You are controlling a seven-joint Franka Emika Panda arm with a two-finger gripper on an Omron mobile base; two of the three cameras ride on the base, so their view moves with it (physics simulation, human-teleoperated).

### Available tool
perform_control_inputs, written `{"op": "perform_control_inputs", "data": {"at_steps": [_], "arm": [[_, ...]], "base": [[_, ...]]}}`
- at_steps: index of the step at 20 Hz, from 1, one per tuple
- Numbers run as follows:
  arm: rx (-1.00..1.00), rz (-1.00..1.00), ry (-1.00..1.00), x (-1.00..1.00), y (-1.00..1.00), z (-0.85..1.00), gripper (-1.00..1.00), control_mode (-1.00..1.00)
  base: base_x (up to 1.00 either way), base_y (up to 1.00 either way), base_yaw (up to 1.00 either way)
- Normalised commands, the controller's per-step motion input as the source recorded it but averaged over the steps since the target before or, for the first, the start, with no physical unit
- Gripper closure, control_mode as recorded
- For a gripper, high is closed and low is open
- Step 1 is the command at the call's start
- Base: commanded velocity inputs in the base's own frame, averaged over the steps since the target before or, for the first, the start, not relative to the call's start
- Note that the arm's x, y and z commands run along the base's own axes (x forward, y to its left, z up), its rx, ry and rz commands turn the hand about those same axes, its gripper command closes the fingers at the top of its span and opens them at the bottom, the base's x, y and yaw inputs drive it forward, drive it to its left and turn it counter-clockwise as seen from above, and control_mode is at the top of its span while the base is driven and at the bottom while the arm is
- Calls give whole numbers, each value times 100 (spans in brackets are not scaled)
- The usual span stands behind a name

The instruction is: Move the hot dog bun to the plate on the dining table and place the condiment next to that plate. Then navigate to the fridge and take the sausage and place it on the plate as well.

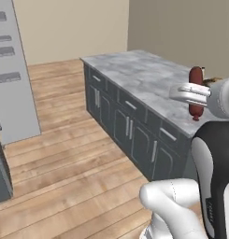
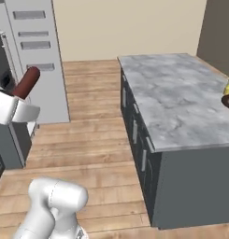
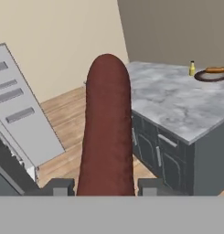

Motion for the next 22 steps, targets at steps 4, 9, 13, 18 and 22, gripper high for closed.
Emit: {"op": "perform_control_inputs", "data": {"at_steps": [4, 9, 13, 18, 22], "arm": [[0, 0, 0, 0, 0, 0, 100, 100], [0, 0, 0, 0, 0, 0, 100, 100], [0, 0, 0, 0, 0, 0, 100, 100], [0, 0, 0, 0, 0, 0, 100, 100], [0, 0, 0, 0, 0, 0, 100, 100]], "base": [[-9, -100, 1], [0, -100, 9], [0, -100, 16], [1, -100, 21], [7, -100, 25]]}}
